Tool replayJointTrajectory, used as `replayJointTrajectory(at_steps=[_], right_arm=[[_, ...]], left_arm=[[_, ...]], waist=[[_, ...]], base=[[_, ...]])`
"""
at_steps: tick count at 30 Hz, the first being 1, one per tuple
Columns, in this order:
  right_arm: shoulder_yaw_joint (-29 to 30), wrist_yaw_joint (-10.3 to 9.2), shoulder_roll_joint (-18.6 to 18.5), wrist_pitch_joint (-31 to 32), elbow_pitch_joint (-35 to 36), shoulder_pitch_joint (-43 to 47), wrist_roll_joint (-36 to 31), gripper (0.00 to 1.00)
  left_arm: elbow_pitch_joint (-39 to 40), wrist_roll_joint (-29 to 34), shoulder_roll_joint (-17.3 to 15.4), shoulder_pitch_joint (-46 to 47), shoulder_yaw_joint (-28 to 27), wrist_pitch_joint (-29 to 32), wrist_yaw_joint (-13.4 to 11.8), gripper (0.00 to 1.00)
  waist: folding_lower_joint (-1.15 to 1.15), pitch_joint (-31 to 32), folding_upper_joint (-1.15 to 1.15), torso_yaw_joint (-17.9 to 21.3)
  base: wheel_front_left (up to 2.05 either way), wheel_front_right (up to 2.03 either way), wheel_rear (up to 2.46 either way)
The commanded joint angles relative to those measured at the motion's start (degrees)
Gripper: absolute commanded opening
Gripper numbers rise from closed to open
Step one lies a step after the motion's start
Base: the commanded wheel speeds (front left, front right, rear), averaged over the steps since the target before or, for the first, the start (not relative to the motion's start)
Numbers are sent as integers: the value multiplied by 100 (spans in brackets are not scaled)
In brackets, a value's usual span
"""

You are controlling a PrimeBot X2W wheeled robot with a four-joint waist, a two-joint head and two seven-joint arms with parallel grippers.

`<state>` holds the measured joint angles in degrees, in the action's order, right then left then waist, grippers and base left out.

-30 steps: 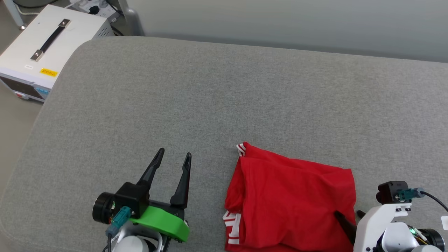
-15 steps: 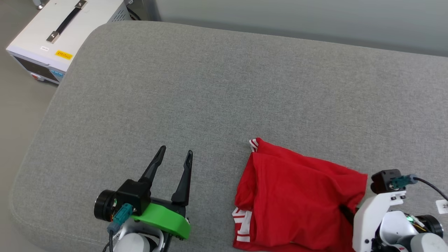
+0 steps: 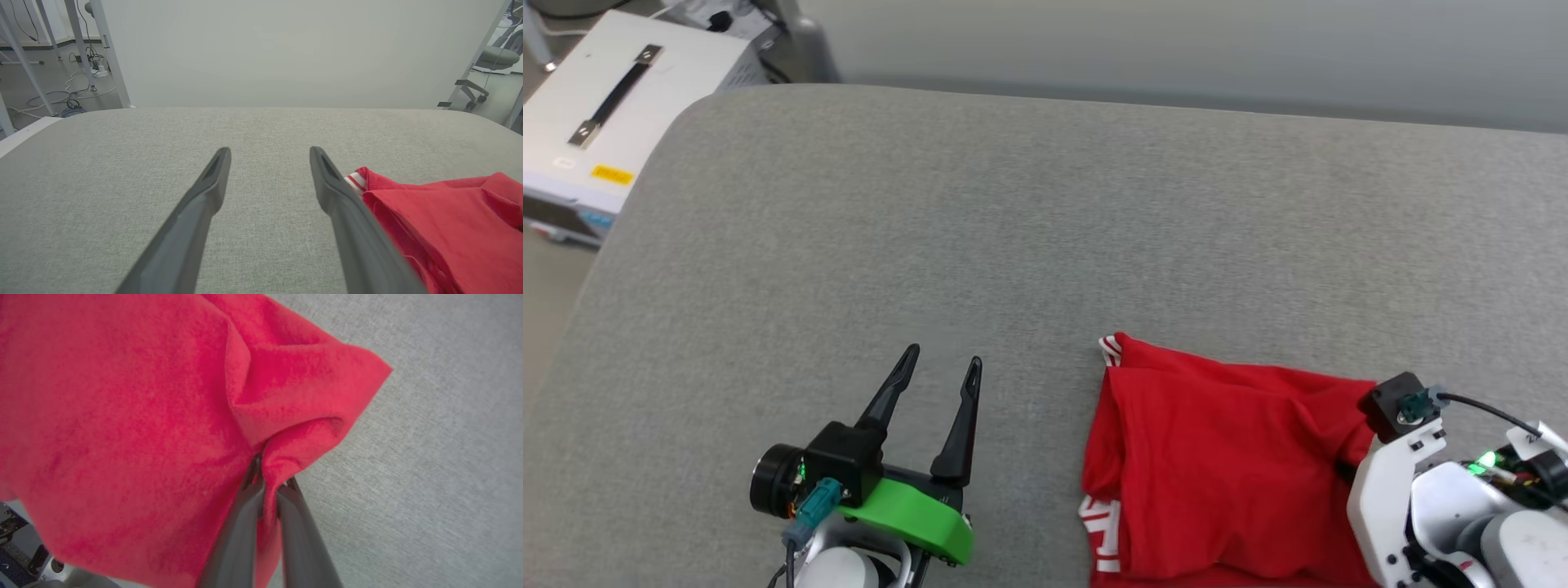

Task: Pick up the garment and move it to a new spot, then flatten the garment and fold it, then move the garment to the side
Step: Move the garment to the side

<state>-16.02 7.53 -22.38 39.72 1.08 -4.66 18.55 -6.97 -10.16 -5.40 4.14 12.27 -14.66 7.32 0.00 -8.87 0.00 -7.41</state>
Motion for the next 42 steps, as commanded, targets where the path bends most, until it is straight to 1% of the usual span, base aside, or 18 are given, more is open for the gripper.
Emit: replayJointTrajectory(at_steps=[1,4,5,7,9,13,15,19,21,27,32,34,37,42], right_arm=[[-93,-4,-239,51,89,-163,-19,0],[-434,-4,-835,169,248,-288,114,0],[-566,-4,-1094,174,304,-357,122,0],[-729,-4,-1532,117,371,-505,115,0],[-783,-4,-1859,-11,370,-677,133,0],[-768,-4,-2353,-392,128,-1044,125,0],[-703,-4,-2511,-573,-93,-1189,107,0],[-391,-4,-2592,-999,-626,-1497,48,0],[-185,-4,-2556,-1196,-928,-1665,-34,0],[398,-4,-2480,-1849,-1916,-2129,-422,0],[766,-4,-2449,-2422,-2774,-2526,-855,0],[899,-4,-2389,-2641,-3091,-2730,-1040,0],[1118,-4,-2202,-3004,-3511,-3058,-1240,0],[1369,-4,-1936,-3530,-4036,-3494,-1589,0]], left_arm=[[21,-40,-19,-18,22,-34,16,100],[20,-43,-13,-51,157,-34,16,100],[48,-48,-9,-45,200,-34,16,100],[126,-51,-4,-7,288,-34,16,100],[217,-43,-13,49,365,-34,16,100],[376,-6,-103,224,532,-34,16,100],[452,16,-177,336,617,-34,16,100],[628,48,-374,584,751,-34,16,100],[726,65,-488,730,828,-34,16,100],[1059,85,-808,1110,960,-32,16,100],[1434,103,-1039,1286,993,89,16,100],[1613,116,-1114,1341,998,180,16,100],[1860,119,-1188,1416,1010,312,16,100],[2051,95,-1266,1467,993,410,7,100]], waist=[[0,95,0,368],[0,106,0,690],[0,85,0,821],[0,12,0,1047],[0,-99,0,1274],[0,-445,0,1690],[0,-653,0,1870],[0,-1160,0,2182],[0,-1419,0,2289],[0,-2106,0,2469],[0,-2523,0,2565],[0,-2656,0,2582],[0,-2812,0,2574],[0,-2942,0,2520]], base=[[0,0,0],[0,0,0],[0,0,0],[0,0,0],[0,0,0],[0,0,0],[0,0,0],[0,0,0],[0,0,0],[0,0,0],[0,0,0],[0,0,0],[0,0,0],[0,0,0]])
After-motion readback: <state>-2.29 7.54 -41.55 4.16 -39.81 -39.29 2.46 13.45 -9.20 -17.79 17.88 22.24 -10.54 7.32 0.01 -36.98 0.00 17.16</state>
